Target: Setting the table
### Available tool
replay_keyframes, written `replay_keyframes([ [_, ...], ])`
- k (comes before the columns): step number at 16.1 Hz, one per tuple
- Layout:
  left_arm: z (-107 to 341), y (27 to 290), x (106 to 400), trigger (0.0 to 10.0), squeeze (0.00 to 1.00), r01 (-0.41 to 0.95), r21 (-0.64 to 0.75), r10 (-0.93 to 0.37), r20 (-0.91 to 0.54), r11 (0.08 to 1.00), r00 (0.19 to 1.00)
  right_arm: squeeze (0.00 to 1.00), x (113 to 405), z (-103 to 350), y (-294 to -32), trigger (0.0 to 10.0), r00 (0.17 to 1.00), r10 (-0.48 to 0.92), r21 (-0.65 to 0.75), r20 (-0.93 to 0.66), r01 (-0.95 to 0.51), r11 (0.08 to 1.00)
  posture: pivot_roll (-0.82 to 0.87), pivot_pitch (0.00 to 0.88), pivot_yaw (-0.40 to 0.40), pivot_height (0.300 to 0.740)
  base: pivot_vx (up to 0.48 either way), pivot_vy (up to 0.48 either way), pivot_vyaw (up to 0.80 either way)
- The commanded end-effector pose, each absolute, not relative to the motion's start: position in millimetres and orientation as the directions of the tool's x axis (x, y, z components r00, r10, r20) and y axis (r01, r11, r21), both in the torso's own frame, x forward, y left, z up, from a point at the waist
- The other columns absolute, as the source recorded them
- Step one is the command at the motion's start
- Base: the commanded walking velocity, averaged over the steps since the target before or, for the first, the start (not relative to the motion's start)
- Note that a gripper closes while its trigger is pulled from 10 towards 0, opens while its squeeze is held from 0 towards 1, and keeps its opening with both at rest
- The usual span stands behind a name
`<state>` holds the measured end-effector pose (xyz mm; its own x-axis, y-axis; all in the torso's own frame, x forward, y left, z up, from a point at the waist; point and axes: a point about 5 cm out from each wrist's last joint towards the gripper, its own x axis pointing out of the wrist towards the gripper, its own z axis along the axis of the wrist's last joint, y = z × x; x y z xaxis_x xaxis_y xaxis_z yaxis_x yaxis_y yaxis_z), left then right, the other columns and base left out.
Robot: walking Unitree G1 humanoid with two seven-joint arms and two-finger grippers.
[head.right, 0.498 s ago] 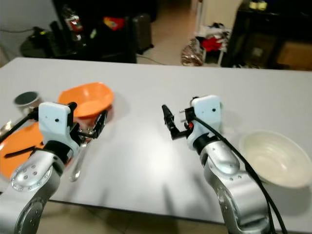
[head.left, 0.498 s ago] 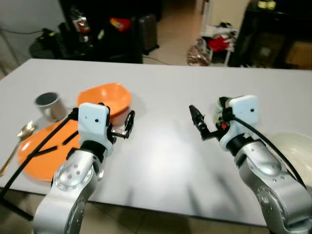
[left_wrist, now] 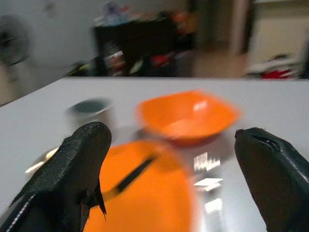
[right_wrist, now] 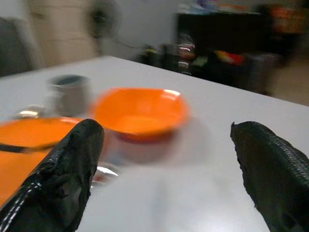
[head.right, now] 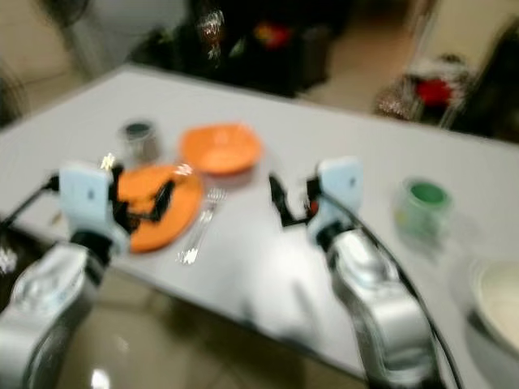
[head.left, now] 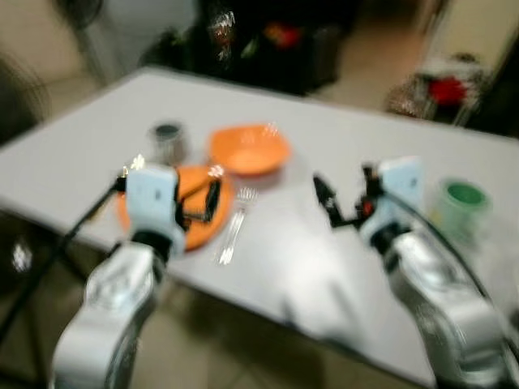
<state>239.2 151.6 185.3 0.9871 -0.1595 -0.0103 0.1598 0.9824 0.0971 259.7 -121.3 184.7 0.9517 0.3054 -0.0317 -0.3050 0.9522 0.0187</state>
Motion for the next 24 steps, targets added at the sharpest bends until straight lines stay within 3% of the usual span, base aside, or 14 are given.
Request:
replay_keyframes([
  [1,186.7,150.0,239.5,10.0,0.0,0.167,0.097,-0.168,-0.004,0.981,0.986,1.0,260.0,185.0,-127.7,10.0,0.959,0.281,0.016,-0.037,-0.281,0.96,-0.09,0.0,0.018,0.74,0.0,0.36,0.8],
  [20,188.9,154.0,244.0,10.0,0.0,0.162,0.095,-0.163,0.002,0.982,0.987,1.0,264.6,181.1,-127.3,10.0,0.966,0.254,0.064,-0.052,-0.251,0.966,-0.09,0.0,0.014,0.74,0.0,0.335,0.8],
  [24,189.7,155.5,247.8,10.0,0.0,0.143,0.105,-0.144,-0.005,0.984,0.99,1.0,268.9,176.3,-127.5,10.0,0.965,0.249,0.061,-0.081,-0.245,0.968,-0.08,0.0,0.003,0.74,0.0,0.0,0.0],
])
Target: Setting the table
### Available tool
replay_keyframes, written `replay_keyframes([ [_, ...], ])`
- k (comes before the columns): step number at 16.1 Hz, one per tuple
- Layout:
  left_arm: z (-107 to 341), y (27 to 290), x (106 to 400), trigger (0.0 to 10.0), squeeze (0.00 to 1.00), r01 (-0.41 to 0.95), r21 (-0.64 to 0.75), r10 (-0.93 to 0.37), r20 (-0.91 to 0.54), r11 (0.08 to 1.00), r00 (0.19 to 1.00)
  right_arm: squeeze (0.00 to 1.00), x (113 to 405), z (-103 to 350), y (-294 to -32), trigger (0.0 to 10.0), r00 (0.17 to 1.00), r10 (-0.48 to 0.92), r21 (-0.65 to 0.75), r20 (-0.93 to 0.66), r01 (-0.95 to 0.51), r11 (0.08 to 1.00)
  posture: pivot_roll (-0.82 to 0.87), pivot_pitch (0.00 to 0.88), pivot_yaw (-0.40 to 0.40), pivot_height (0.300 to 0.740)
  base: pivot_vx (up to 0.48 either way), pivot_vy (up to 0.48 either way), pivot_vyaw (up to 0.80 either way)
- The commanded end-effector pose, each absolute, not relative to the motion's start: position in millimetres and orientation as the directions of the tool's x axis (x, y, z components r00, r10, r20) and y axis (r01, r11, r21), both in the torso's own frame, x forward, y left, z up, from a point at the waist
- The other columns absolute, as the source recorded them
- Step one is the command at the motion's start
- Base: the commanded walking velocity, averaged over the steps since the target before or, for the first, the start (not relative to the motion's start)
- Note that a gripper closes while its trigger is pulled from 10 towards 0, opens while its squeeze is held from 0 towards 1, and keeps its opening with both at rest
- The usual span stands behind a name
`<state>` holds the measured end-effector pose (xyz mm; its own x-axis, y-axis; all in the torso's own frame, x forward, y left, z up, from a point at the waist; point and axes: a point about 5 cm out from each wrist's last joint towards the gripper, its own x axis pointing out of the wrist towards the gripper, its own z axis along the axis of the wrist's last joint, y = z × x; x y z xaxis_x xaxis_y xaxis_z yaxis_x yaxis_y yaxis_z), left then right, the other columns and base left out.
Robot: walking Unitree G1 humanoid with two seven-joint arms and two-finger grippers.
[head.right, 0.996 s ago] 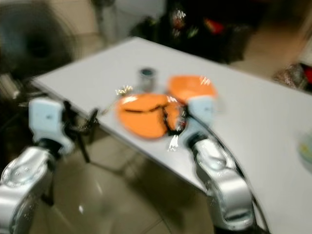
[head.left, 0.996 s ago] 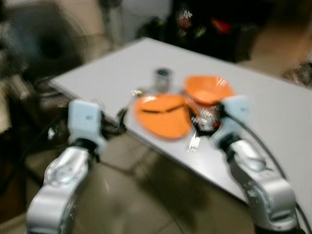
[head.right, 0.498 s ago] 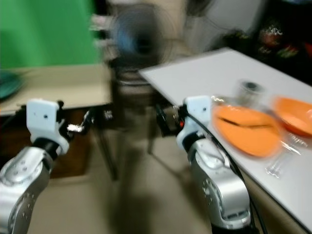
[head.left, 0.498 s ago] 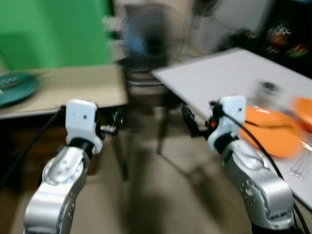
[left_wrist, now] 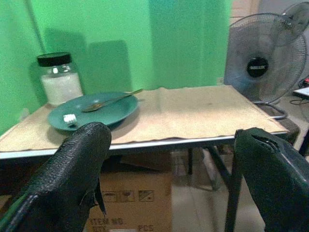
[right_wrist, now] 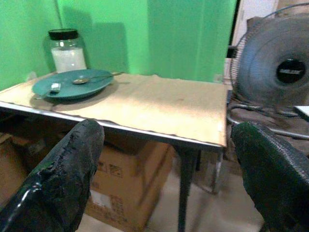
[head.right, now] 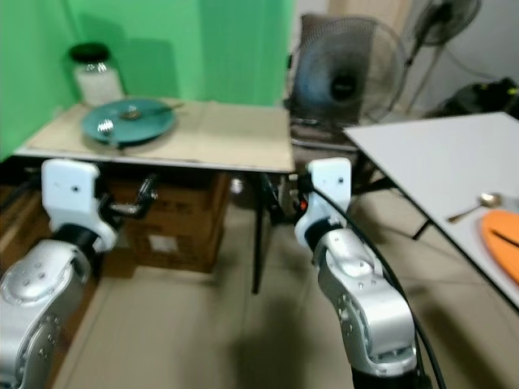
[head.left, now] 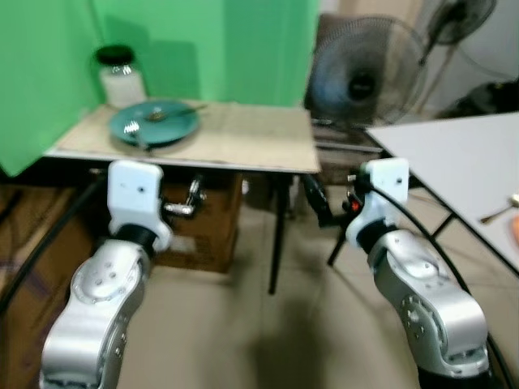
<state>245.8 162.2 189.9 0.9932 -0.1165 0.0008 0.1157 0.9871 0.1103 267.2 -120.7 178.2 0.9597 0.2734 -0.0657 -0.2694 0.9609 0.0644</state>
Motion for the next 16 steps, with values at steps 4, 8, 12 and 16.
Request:
replay_keyframes([
  [4,191.4,154.8,248.4,10.0,0.0,0.132,0.054,-0.132,0.012,0.99,0.991,1.0,271.0,178.3,-122.9,10.0,0.95,0.299,0.037,-0.088,-0.297,0.954,-0.11,0.0,-0.014,0.74,0.0,0.0,0.0],
  [8,187.6,156.2,246.3,10.0,0.0,0.114,0.046,-0.114,-0.001,0.992,0.993,1.0,270.2,178.3,-122.1,10.0,0.94,0.326,0.006,-0.096,-0.327,0.945,-0.12,0.0,-0.023,0.74,0.061,0.0,0.4],
  [12,185.5,157.4,243.4,10.0,0.0,0.109,0.044,-0.109,-0.007,0.993,0.994,1.0,270.3,177.8,-120.9,10.0,0.934,0.343,0.001,-0.101,-0.345,0.939,-0.12,0.0,-0.028,0.74,0.241,0.0,0.8],
  [16,186.0,158.7,242.6,10.0,0.0,0.107,0.048,-0.107,-0.006,0.993,0.994,1.0,269.4,176.9,-117.1,10.0,0.926,0.365,0.001,-0.102,-0.367,0.93,-0.11,0.0,-0.029,0.74,0.241,0.0,0.8],
])
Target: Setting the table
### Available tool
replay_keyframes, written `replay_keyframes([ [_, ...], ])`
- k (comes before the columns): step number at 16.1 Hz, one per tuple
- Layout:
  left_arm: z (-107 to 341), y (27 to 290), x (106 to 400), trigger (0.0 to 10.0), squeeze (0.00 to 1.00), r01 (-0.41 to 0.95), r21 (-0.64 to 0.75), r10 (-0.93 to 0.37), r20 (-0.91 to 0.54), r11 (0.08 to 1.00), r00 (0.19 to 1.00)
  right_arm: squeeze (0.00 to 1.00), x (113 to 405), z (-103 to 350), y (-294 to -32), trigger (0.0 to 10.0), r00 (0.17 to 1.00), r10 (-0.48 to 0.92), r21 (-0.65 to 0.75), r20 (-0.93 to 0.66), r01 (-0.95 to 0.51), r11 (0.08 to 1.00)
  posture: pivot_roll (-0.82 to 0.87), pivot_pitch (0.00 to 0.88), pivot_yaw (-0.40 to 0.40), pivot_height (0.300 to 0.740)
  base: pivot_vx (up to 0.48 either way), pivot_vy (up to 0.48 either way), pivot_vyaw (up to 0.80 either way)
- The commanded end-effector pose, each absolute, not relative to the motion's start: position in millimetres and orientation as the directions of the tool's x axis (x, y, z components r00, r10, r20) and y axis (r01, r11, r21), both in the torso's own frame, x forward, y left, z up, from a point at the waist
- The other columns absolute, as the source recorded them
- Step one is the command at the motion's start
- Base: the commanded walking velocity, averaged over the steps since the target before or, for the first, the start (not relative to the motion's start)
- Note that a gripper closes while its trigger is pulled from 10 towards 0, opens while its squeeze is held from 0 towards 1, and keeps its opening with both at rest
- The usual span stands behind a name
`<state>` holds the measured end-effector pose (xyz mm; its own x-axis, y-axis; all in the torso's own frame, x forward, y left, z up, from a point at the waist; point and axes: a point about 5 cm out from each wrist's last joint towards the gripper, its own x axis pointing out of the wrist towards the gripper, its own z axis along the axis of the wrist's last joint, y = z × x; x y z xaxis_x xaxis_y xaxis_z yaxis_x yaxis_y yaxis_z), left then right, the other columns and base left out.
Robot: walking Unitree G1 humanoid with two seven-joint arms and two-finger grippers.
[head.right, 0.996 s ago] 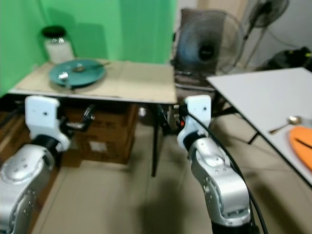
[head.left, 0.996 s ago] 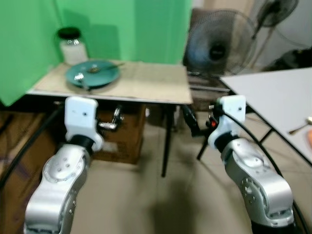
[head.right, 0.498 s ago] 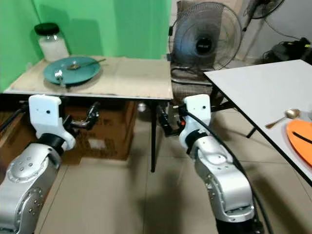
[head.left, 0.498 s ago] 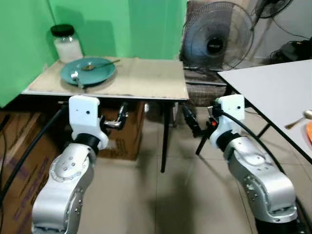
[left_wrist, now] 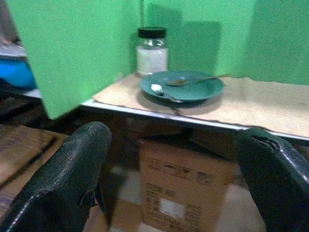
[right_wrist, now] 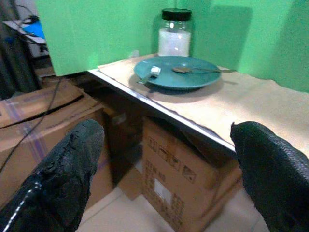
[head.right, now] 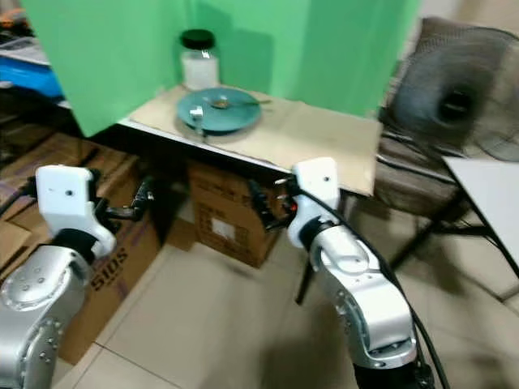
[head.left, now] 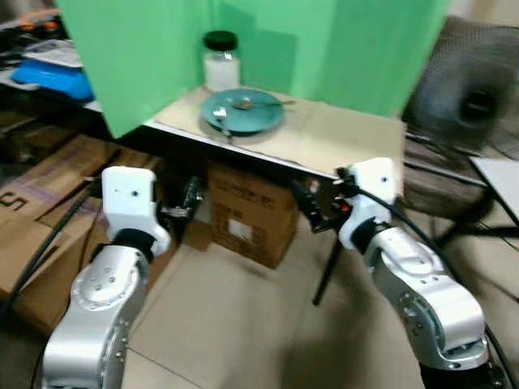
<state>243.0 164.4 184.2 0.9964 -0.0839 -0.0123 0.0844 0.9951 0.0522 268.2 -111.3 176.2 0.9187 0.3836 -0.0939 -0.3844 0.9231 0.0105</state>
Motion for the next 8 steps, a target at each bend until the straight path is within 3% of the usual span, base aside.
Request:
replay_keyframes([
  [1,186.2,158.8,242.6,10.0,0.0,0.107,0.048,-0.107,-0.005,0.993,0.994,1.0,269.3,176.8,-116.8,10.0,0.925,0.366,0.0,-0.101,-0.368,0.93,-0.11,0.0,-0.029,0.74,0.24,0.0,0.8],
  [8,186.4,160.1,242.9,10.0,0.0,0.109,0.046,-0.109,-0.001,0.993,0.994,1.0,271.8,177.4,-119.8,10.0,0.937,0.337,0.031,-0.091,-0.335,0.942,-0.11,0.0,-0.034,0.74,0.288,0.0,0.0],
])
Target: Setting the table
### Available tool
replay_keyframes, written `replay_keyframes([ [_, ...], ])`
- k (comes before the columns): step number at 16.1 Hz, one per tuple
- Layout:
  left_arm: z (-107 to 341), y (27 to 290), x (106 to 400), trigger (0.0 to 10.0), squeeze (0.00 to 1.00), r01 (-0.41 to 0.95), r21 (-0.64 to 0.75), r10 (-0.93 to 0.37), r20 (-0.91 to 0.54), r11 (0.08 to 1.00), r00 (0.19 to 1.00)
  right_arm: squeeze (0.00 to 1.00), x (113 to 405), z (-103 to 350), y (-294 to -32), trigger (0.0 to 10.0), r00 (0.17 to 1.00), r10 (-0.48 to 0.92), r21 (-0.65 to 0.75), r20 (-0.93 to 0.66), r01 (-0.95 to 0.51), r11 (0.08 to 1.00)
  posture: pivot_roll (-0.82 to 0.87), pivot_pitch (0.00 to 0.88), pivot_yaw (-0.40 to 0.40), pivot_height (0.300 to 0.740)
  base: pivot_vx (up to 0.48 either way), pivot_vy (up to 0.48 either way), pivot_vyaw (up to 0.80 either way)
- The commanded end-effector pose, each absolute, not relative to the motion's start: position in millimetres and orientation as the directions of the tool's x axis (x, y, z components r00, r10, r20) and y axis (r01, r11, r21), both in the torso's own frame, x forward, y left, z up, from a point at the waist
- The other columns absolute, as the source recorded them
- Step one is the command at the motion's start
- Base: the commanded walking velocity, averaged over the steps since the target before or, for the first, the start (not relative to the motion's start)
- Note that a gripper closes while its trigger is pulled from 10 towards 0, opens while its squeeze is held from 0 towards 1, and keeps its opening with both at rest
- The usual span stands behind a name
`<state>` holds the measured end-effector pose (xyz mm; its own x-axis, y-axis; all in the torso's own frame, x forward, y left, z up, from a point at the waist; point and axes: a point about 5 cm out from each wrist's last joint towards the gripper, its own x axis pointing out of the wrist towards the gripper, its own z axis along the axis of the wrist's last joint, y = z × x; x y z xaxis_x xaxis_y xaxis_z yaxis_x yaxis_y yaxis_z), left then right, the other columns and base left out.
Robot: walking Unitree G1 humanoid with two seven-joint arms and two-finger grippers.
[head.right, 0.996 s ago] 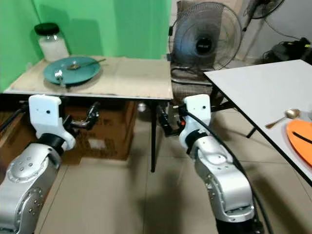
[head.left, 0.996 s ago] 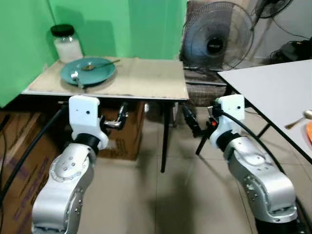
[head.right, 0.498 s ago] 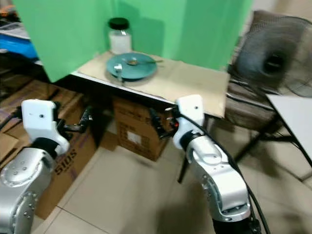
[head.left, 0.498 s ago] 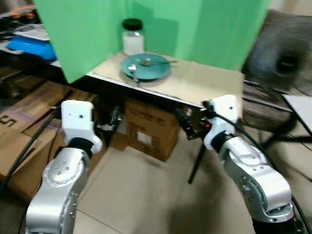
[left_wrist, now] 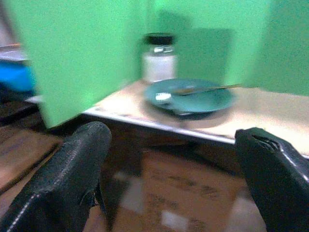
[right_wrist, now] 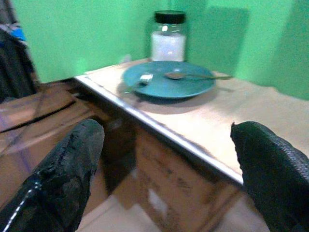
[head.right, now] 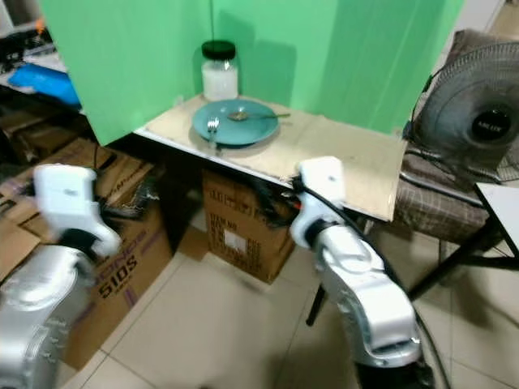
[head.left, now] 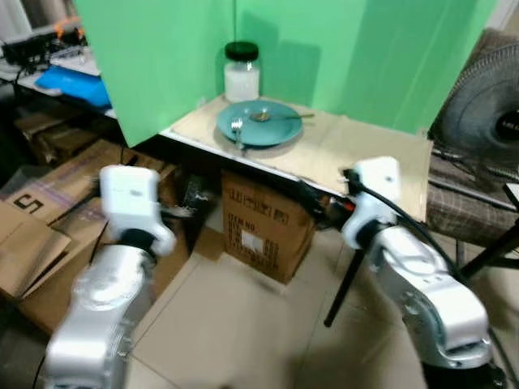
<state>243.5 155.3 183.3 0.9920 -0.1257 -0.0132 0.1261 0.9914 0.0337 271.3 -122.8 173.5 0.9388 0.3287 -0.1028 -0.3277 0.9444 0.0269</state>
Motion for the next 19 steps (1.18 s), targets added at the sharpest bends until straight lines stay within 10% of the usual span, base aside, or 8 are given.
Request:
replay_keyframes([
  [1,186.4,160.0,243.0,10.0,0.0,0.11,0.046,-0.11,-0.002,0.993,0.994,1.0,271.9,177.3,-119.9,10.0,0.938,0.334,0.032,-0.092,-0.333,0.942,-0.11,0.0,-0.034,0.74,0.304,0.0,0.0],
  [19,184.5,163.1,237.9,10.0,0.0,0.165,0.082,-0.16,-0.058,0.983,0.985,1.0,276.8,170.8,-115.2,10.0,0.95,0.301,0.071,-0.081,-0.296,0.953,-0.05,0.006,0.016,0.74,0.304,0.0,0.0],
])
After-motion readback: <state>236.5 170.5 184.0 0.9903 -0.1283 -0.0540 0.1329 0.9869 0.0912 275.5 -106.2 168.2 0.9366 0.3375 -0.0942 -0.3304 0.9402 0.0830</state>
